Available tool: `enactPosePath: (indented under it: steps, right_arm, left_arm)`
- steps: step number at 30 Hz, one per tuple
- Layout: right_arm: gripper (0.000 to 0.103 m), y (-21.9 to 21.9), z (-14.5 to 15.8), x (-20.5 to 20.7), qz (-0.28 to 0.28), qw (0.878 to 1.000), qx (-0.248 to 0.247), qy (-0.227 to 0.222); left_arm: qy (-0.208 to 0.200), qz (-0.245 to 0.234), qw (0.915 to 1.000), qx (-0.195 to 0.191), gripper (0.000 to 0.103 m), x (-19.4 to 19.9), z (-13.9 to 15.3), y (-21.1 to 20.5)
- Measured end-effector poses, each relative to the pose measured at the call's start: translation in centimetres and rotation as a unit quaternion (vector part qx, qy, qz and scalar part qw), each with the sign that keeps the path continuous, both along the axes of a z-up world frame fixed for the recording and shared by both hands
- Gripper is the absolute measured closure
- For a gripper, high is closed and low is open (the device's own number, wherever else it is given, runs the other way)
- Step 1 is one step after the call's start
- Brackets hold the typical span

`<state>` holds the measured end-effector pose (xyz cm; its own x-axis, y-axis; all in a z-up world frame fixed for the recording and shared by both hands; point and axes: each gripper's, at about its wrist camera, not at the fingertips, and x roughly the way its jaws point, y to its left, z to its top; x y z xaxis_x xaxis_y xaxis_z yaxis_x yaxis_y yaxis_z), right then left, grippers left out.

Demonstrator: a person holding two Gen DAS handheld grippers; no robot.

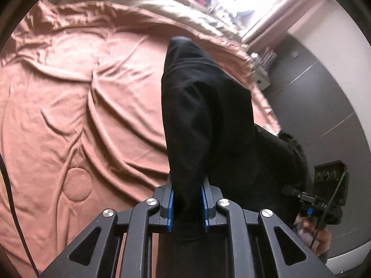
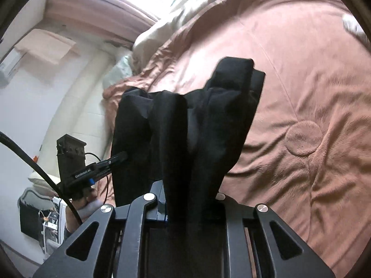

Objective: Fold large clothes
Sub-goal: 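Grasp the folded black jacket end with both grippers side by side, then lift the folded jacket with both grippers and carry it toward the cream cloth stack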

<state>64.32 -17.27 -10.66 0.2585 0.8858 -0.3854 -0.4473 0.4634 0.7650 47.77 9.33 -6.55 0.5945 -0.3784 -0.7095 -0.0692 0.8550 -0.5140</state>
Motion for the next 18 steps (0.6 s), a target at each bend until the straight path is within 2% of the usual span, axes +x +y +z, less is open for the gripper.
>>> enactPosePath:
  steps: [10,18]
  right_arm:
    - [0.089,-2.9,5.9,-8.8,-0.023,0.996,0.01,-0.087]
    - [0.089,-9.3,11.0,-15.1,-0.066,0.987,0.004,-0.147]
  left_arm:
    - [-0.084,-0.017,0.9962,-0.011,0.085,-6.3,8.9,-4.3]
    - [-0.133,-0.038,0.99,-0.03,0.085,-9.2,15.5,-9.7]
